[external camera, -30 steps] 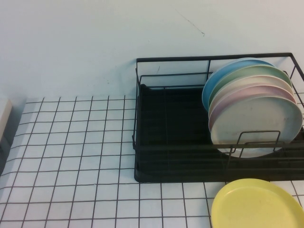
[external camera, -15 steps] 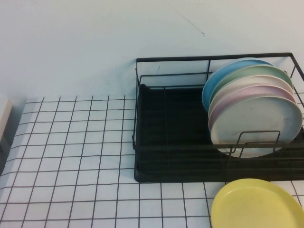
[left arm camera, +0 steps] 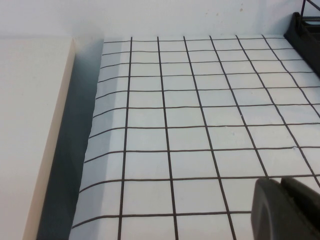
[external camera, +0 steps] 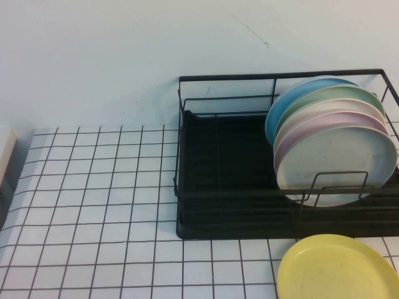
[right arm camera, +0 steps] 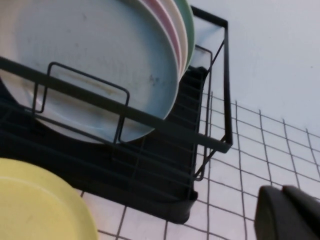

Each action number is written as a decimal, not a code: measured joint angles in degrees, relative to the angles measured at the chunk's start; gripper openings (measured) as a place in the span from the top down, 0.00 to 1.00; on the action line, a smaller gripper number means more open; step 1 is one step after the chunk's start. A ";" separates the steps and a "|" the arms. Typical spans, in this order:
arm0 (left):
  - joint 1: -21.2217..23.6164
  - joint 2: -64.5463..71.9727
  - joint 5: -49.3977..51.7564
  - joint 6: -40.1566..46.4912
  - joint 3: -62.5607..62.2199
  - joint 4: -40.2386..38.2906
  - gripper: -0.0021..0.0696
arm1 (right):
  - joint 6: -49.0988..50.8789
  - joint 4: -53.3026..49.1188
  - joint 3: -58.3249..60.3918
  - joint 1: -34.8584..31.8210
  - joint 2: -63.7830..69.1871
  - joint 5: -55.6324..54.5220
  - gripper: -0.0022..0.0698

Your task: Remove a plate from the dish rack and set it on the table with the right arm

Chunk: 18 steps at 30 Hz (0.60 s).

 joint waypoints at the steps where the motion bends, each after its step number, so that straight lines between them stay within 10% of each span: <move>1: 0.00 0.00 0.00 0.00 0.00 0.00 0.98 | 0.00 0.14 0.09 0.00 0.00 0.67 0.97; 18: 0.00 0.00 0.00 0.23 0.00 0.00 0.98 | 9.47 -6.31 8.83 0.00 -13.06 -1.09 0.97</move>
